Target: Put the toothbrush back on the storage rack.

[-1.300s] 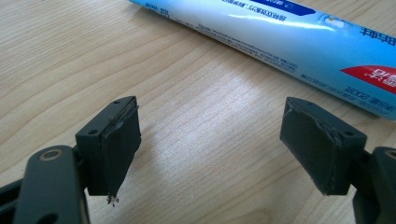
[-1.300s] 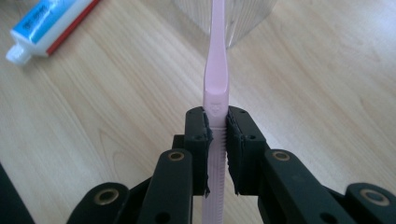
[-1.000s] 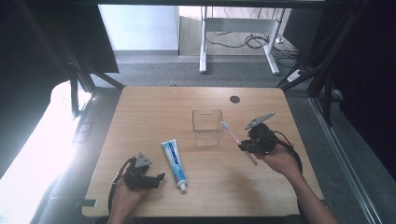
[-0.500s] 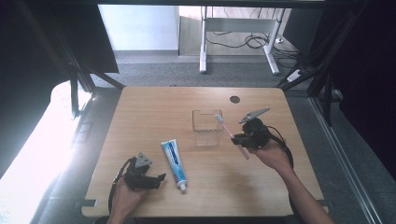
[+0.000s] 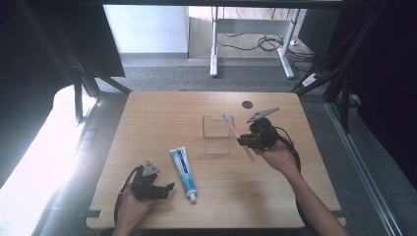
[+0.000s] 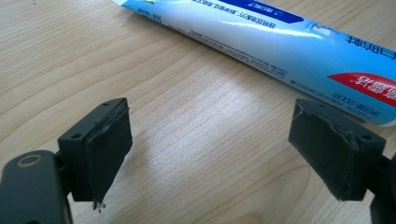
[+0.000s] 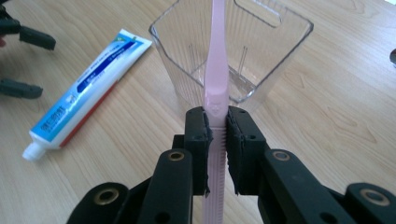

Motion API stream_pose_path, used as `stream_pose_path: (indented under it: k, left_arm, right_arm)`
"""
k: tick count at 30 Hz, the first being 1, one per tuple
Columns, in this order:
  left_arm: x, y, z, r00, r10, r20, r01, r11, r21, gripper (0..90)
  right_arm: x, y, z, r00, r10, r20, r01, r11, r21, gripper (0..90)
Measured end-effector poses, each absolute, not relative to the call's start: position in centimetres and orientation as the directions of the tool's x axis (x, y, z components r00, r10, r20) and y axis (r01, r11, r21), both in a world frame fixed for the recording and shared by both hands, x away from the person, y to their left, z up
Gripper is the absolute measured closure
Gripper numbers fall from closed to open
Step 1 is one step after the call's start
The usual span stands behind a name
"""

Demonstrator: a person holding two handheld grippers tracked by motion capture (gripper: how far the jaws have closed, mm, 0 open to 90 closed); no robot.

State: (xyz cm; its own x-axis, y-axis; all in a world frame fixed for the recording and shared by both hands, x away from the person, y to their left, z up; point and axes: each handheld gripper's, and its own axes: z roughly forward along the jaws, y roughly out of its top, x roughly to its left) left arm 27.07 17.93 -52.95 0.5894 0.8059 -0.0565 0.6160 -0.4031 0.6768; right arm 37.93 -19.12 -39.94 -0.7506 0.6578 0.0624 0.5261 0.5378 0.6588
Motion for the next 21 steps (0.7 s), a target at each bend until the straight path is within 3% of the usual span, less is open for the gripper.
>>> stream_pose_path:
  k: [21]
  left_arm:
    - [27.0,17.8,-52.9,0.604,0.796,-0.036,0.605,-0.428,0.671,13.7]
  right_arm:
    - [40.6,-17.2,-38.4,-0.736,0.667,0.114,0.526,0.458,0.717,78.9]
